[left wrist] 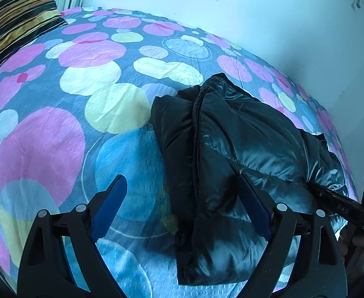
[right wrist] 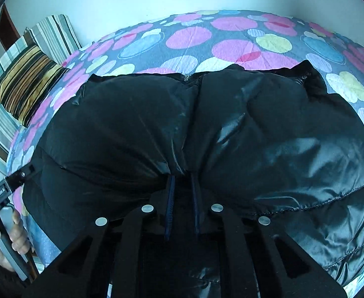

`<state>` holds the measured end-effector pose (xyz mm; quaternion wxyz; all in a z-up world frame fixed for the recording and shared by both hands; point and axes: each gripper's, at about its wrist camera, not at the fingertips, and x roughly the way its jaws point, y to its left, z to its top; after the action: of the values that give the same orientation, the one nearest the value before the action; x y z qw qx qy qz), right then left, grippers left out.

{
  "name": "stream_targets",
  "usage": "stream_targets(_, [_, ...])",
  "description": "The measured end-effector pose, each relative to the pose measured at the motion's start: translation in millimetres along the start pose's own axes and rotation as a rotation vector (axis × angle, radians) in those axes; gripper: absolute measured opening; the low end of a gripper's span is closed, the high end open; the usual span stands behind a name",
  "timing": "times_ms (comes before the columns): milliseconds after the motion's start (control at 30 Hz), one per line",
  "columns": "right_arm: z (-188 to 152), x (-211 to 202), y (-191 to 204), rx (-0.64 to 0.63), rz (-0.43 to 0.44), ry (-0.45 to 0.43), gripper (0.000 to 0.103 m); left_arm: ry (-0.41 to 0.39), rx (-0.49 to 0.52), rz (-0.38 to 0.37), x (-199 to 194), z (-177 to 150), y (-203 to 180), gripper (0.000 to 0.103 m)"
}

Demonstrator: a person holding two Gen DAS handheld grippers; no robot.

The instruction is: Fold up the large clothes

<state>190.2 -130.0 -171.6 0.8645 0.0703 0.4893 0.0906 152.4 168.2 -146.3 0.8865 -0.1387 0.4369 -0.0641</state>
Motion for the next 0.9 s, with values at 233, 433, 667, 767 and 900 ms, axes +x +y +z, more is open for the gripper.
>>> stream_targets(233, [-2.8, 3.4, 3.3, -0.021, -0.020, 0.003, 0.011, 0.066, -0.031, -0.080, 25.5, 21.1, 4.2, 0.090])
stream_targets(433, [-4.3, 4.9, 6.0, -0.038, -0.038, -0.003, 0.011, 0.162, -0.014, -0.144, 50.6, 31.3, -0.6, 0.090])
stream_targets(667, [-4.6, 6.7, 8.1, -0.044, -0.051, -0.011, 0.011, 0.185, 0.015, -0.217, 51.0, 35.5, -10.3, 0.038])
stream_targets(767, [-4.8, 7.9, 8.3, -0.044, -0.053, -0.010, 0.011, 0.152, 0.042, -0.202, 33.8, 38.9, -25.1, 0.027])
stream_targets(900, [-6.0, 8.6, 7.8, -0.042, -0.052, -0.010, 0.011, 0.093, 0.072, -0.212, 7.4, 45.8, -44.7, 0.023])
